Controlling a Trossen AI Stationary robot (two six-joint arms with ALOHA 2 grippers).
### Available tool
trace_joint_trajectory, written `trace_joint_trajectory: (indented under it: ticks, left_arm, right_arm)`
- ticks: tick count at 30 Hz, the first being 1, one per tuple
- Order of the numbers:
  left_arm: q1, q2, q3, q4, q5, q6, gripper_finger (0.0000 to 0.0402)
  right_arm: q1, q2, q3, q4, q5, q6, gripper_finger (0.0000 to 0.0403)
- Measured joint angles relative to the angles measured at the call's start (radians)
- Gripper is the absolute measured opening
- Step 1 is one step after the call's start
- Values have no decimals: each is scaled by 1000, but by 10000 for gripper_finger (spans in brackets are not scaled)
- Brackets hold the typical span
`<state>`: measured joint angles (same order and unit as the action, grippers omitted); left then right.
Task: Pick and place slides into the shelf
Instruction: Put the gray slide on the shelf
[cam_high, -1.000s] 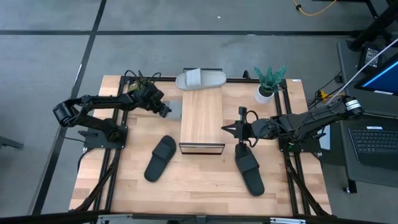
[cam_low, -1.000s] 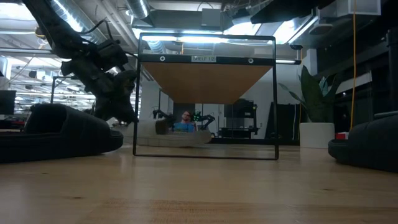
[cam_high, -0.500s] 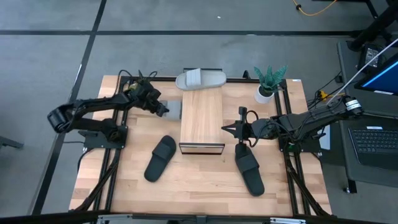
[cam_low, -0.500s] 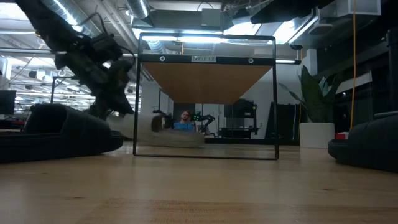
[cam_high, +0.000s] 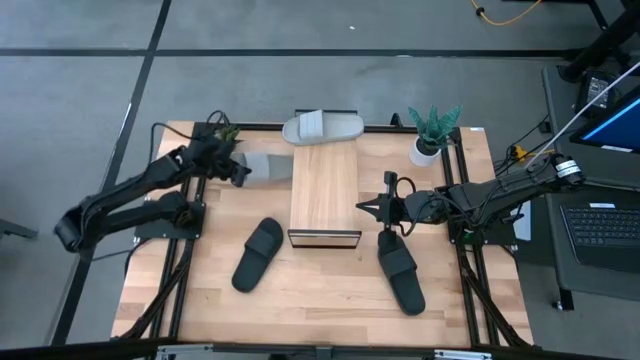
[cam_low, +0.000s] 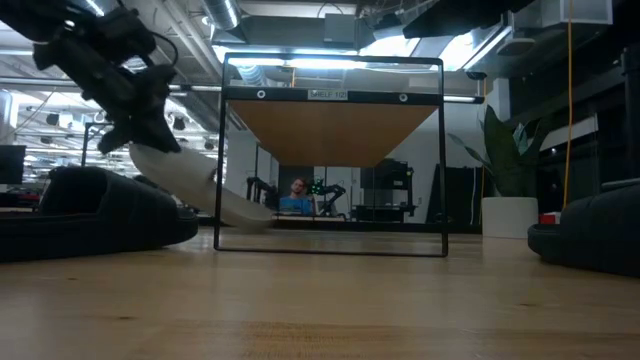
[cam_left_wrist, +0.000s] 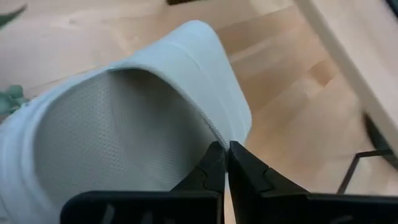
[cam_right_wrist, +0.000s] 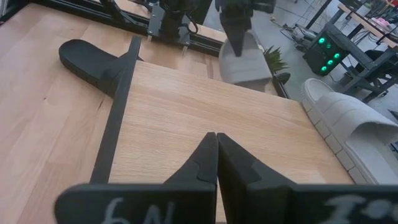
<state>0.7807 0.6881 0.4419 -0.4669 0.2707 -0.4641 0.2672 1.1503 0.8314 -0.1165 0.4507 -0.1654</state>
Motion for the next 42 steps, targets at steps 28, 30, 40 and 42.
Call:
trace_joint_trajectory:
  ticks: [28, 30, 40, 42]
  left_arm:
    - [-74, -280, 392, -401, -115, 50, 0]
    - [-88, -286, 392, -379, -79, 47, 0]
    - [-165, -289, 378, -214, -29, -2, 0]
    - [-187, -285, 337, -124, -7, -29, 0]
  right_arm:
    - [0, 0, 0, 18, 0, 3, 5]
    - [0, 0, 0, 27, 0, -1, 5]
    - [0, 0, 0, 109, 3, -101, 5]
    - [-1, 0, 0, 121, 3, -107, 5]
